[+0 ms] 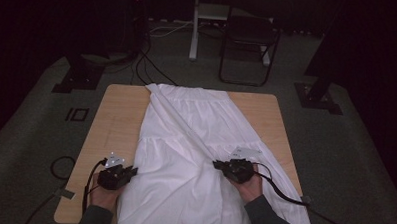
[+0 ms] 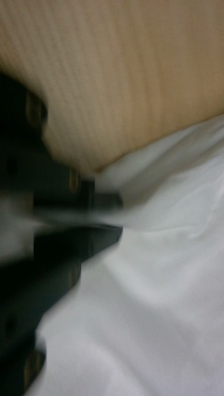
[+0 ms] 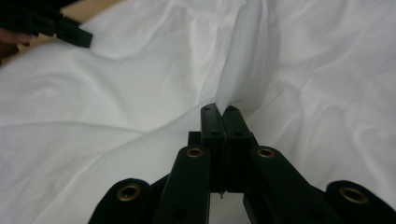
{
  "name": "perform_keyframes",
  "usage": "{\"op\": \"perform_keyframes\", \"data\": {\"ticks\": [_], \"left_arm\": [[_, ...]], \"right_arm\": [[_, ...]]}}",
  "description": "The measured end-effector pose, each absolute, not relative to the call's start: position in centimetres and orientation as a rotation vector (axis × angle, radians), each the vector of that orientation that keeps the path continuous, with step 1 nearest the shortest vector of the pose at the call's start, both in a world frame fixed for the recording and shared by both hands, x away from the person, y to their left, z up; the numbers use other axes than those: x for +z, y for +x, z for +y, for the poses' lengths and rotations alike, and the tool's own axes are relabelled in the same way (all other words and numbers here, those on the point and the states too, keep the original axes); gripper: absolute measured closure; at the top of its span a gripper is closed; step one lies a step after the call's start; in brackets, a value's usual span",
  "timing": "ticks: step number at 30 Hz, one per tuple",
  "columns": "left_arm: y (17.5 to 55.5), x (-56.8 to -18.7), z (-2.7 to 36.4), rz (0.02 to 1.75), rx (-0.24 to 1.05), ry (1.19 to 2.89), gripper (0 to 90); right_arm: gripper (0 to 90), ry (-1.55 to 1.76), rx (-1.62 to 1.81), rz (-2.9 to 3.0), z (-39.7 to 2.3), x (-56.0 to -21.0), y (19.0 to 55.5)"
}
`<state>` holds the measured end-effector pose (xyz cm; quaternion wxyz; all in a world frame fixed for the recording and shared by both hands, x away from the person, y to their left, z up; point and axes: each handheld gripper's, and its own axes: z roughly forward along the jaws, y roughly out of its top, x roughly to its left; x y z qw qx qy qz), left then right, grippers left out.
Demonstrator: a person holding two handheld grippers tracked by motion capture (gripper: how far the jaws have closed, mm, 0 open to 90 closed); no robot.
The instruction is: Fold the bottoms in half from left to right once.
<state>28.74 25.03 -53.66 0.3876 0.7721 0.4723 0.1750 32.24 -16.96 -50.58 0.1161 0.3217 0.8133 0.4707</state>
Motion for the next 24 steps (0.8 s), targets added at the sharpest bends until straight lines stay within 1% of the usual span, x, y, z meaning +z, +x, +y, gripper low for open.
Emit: {"op": "perform_keyframes", "data": {"ticks": [5,8,9,10,11,13,15,18,20,21,23,24], "left_arm": [[26.9,-49.4,23.9,1.089,0.484,1.878,88.6],[26.1,-47.4,22.2,1.044,0.535,1.888,87.5],[26.1,-47.1,21.4,1.038,0.555,1.892,82.3],[26.3,-47.1,20.5,1.025,0.555,1.904,69.5],[26.6,-47.2,19.6,1.022,0.535,1.927,59.1],[27.4,-48.1,17.6,1.013,0.527,1.979,50.1],[28.3,-49.3,15.9,0.997,0.501,2.024,46.3],[29.9,-51.5,13.7,1.007,0.483,2.107,44.3],[31.0,-53.1,12.8,1.019,0.484,2.175,44.8],[31.3,-53.7,12.5,1.031,0.490,2.202,46.9],[31.9,-54.8,12.1,1.045,0.532,2.262,56.6],[32.1,-55.1,12.2,1.043,0.531,2.251,62.8]], "right_arm": [[89.6,0.948,1.369,2.305,-19.1,-48.6,31.9],[89.7,0.979,1.387,2.185,-21.9,-46.7,31.3],[89.7,1.020,1.394,2.118,-23.3,-46.0,31.1],[89.7,1.063,1.406,2.048,-24.7,-45.4,31.0],[89.7,1.112,1.389,1.991,-26.1,-45.0,31.1],[89.7,1.217,1.254,1.935,-28.5,-45.3,32.1],[89.7,1.330,1.182,1.941,-30.4,-47.0,33.7],[89.6,1.417,1.055,2.006,-31.5,-50.5,35.7],[89.5,1.446,0.994,2.051,-31.6,-52.6,36.6],[89.4,1.464,0.975,2.064,-31.6,-53.5,36.9],[89.4,1.479,0.948,2.090,-31.5,-54.8,37.2],[89.3,1.485,0.937,2.102,-31.4,-55.3,37.3]]}}
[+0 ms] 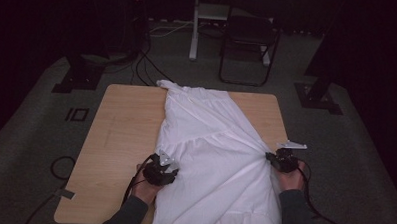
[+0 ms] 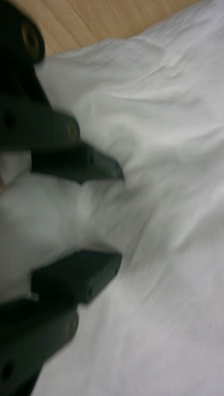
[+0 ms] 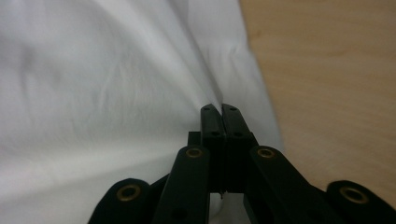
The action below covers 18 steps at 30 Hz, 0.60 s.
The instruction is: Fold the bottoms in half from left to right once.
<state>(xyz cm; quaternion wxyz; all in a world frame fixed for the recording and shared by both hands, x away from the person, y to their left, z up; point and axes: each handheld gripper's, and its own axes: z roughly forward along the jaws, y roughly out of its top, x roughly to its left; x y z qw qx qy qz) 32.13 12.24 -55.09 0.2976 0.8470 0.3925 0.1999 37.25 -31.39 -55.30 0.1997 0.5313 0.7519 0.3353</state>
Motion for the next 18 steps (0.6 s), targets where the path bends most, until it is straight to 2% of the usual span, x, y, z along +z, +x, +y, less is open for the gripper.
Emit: {"op": "perform_keyframes", "data": {"ticks": [2,3,5,8,18], "left_arm": [[32.8,-55.0,12.6,1.061,0.510,2.255,79.4],[33.2,-54.9,12.6,1.072,0.549,2.268,83.7],[34.1,-54.9,12.8,1.081,0.645,2.283,85.2],[36.2,-54.8,14.0,1.133,0.716,2.284,85.6],[43.9,-54.4,17.4,1.375,0.825,2.195,84.9]], "right_arm": [[89.2,1.476,0.923,2.117,-31.0,-56.0,37.4],[89.2,1.477,0.922,2.118,-31.0,-56.0,37.4],[89.1,1.482,0.924,2.125,-30.7,-55.9,37.5],[89.1,1.453,0.914,2.143,-30.0,-55.9,37.7],[89.1,1.405,0.932,2.171,-26.1,-55.7,42.9]]}}
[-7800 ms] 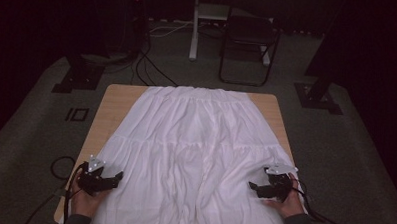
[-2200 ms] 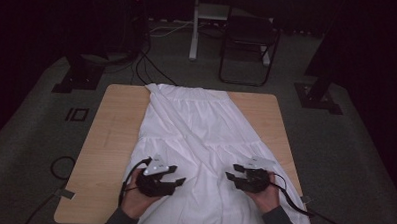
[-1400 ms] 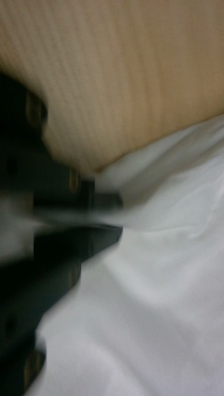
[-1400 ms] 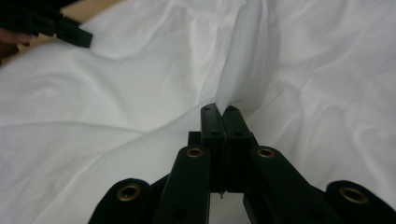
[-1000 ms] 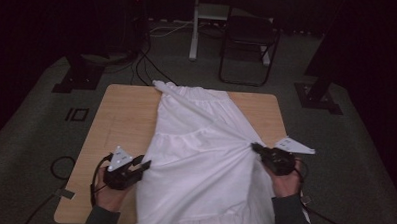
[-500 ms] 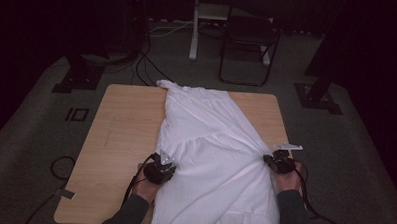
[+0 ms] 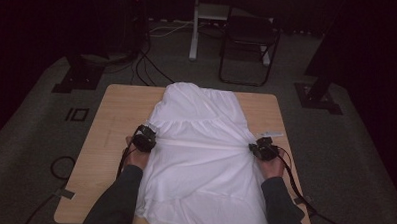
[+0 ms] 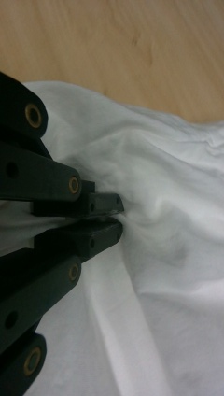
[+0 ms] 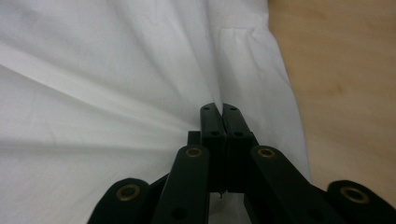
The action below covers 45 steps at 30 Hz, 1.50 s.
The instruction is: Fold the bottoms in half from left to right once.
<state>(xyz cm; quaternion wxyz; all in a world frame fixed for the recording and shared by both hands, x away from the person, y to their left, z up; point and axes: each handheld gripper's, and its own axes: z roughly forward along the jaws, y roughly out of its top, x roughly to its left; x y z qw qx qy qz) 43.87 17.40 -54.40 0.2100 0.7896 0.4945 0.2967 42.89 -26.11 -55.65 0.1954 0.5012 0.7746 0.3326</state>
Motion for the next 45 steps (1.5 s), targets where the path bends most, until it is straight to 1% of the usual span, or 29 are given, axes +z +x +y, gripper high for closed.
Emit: {"op": "perform_keyframes", "data": {"ticks": [3,5,6,8,10,11,12,15,17,19,21,24,28,31,33,35,36,38,39,41,45], "left_arm": [[45.3,-54.3,17.7,1.433,0.809,2.134,79.2],[45.7,-54.3,18.0,1.425,0.794,2.117,69.3],[45.6,-54.2,18.1,1.429,0.780,2.108,64.5],[44.5,-53.8,18.5,1.404,0.780,2.090,57.1],[42.8,-53.2,19.2,1.367,0.776,2.077,52.8],[41.7,-52.8,19.7,1.353,0.766,2.064,51.0],[40.4,-52.5,20.1,1.339,0.758,2.052,50.5],[36.5,-51.7,21.6,1.301,0.729,2.041,48.1],[34.0,-51.3,22.5,1.273,0.705,2.042,47.5],[31.5,-51.0,23.2,1.263,0.716,2.036,46.0],[29.3,-50.9,23.9,1.257,0.664,2.007,45.2],[26.1,-51.1,24.2,1.231,0.621,1.988,41.6],[23.2,-51.9,23.9,1.207,0.559,1.995,36.5],[22.5,-52.6,23.4,1.198,0.539,2.024,34.8],[22.5,-53.1,23.2,1.192,0.520,2.037,33.5],[22.5,-53.2,23.0,1.191,0.513,2.040,33.1],[22.6,-53.4,22.7,1.188,0.494,2.047,33.0],[22.6,-53.5,22.4,1.176,0.480,2.053,32.4],[22.6,-53.5,22.4,1.176,0.480,2.053,32.1],[22.5,-53.8,21.8,1.160,0.461,2.070,31.1],[22.3,-54.2,20.9,1.127,0.475,2.116,28.8]], "right_arm": [[89.0,1.428,0.905,2.150,-25.3,-55.5,44.7],[88.4,1.450,0.884,2.135,-25.1,-55.3,45.7],[85.8,1.463,0.876,2.130,-25.0,-55.3,46.1],[77.5,1.463,0.846,2.123,-24.9,-55.0,46.0],[67.3,1.397,0.867,2.113,-24.8,-54.3,44.7],[63.9,1.363,0.881,2.107,-24.8,-54.0,43.8],[60.9,1.336,0.897,2.105,-24.8,-53.5,42.7],[56.2,1.250,0.983,2.139,-24.9,-52.5,39.1],[54.7,1.210,1.031,2.169,-24.7,-52.3,36.8],[51.6,1.156,1.033,2.226,-24.1,-52.6,34.5],[48.3,1.125,1.039,2.264,-23.8,-53.1,32.5],[45.0,1.087,1.033,2.302,-23.4,-53.9,29.9],[44.5,1.015,0.994,2.342,-22.7,-54.7,28.0],[43.4,0.972,0.952,2.381,-22.1,-55.5,28.1],[44.9,0.968,0.919,2.399,-21.8,-56.1,28.4],[59.1,0.990,0.975,2.413,-22.0,-56.4,28.7],[72.8,1.000,0.994,2.420,-22.3,-56.4,28.8],[83.5,0.997,1.003,2.421,-22.5,-56.2,28.9],[83.5,0.997,1.003,2.421,-22.5,-56.2,28.9],[88.0,0.984,1.022,2.371,-22.9,-55.2,28.5],[88.6,0.980,1.084,2.316,-23.5,-53.3,27.8]]}}
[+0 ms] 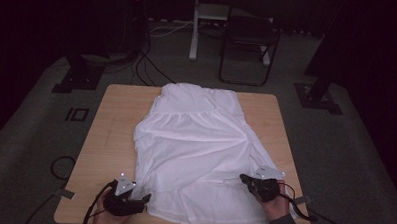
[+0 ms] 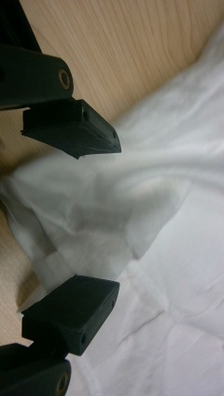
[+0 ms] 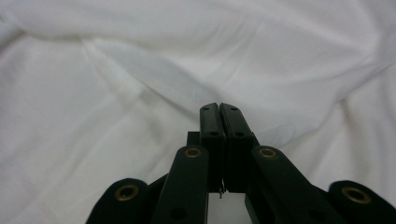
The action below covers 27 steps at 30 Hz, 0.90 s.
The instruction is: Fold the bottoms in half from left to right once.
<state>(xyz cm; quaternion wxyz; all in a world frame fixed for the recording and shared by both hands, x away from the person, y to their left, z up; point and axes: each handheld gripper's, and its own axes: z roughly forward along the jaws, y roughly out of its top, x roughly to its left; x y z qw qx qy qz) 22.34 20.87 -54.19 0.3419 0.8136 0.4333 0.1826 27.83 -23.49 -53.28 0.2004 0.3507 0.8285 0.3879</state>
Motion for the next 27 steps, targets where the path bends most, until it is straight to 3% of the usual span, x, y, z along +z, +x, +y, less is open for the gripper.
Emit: {"op": "perform_keyframes", "data": {"ticks": [11,20,21,23,25,27], "left_arm": [[22.7,-55.2,18.8,1.123,0.541,2.185,20.5],[22.7,-55.7,18.7,1.163,0.625,2.215,23.0],[22.7,-55.7,18.7,1.163,0.625,2.215,27.6],[22.5,-55.5,18.8,1.161,0.647,2.206,44.7],[22.1,-55.1,19.1,1.141,0.653,2.193,68.4],[21.2,-53.9,20.0,1.087,0.636,2.148,82.6]], "right_arm": [[89.3,0.978,1.189,2.105,-26.1,-47.8,26.5],[89.6,1.074,1.241,1.896,-30.9,-44.9,25.2],[89.6,1.074,1.241,1.896,-30.9,-44.9,25.2],[89.6,1.106,1.244,1.861,-32.1,-44.7,24.5],[89.6,1.114,1.241,1.855,-32.4,-44.7,24.2],[89.6,1.128,1.214,1.854,-33.1,-45.1,23.4]]}}
